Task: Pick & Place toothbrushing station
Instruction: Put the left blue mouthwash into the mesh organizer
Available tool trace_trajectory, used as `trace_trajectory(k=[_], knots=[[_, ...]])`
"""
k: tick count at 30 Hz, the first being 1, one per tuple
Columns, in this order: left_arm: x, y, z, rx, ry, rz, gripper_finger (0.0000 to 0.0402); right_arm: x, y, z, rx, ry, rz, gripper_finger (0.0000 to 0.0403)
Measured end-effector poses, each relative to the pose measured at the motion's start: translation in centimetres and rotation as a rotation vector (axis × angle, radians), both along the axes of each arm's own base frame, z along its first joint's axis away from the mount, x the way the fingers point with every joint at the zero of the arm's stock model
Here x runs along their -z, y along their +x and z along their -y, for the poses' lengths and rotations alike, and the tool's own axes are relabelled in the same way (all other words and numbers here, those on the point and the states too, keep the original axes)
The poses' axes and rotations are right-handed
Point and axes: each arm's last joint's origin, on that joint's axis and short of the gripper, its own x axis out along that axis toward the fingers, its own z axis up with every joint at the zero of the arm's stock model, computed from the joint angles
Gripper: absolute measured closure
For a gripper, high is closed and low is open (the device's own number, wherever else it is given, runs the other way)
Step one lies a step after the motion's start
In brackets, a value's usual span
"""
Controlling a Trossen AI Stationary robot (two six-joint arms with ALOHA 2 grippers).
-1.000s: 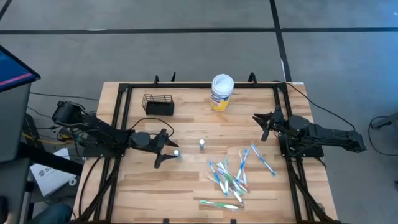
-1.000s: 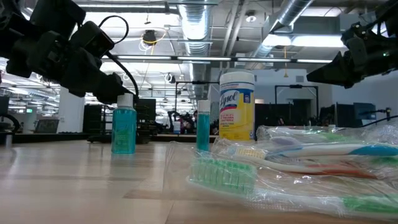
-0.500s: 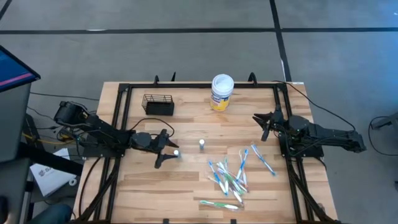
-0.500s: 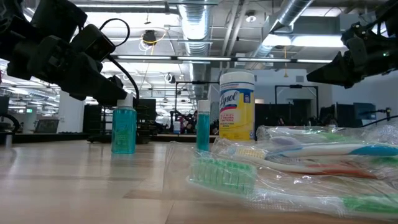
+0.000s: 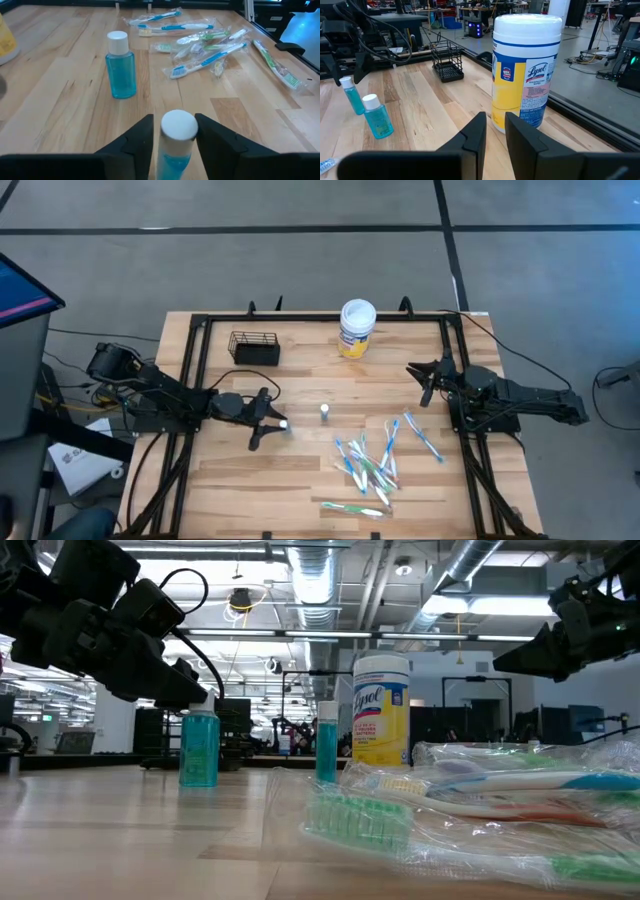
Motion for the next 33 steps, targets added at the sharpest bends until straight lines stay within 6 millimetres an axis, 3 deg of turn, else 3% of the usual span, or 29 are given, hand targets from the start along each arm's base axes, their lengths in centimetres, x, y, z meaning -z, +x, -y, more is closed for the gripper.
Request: trace_trajectory(k=[6, 19, 26, 33], knots=[[0.0, 0.0, 0.0, 0.000, 0.002, -0.004, 0.0316, 0.0, 0.0, 0.0, 0.000, 0.000, 0.000, 0.0340], [-0.2, 0.1, -0.1, -0.033, -0.018, 0.002, 0.0316, 0.0, 0.0, 0.0, 0.000, 0.000, 0.000, 0.0340], [-1.2, 0.5, 0.0, -0.036, -0.028, 0.046, 0.0316, 0.0, 0.0, 0.0, 0.000, 0.000, 0.000, 0.0340], [-2.7, -0.3, -0.3, -0.102, -0.014, 0.079, 0.0316, 0.0, 0.0, 0.0, 0.000, 0.000, 0.000, 0.0340]])
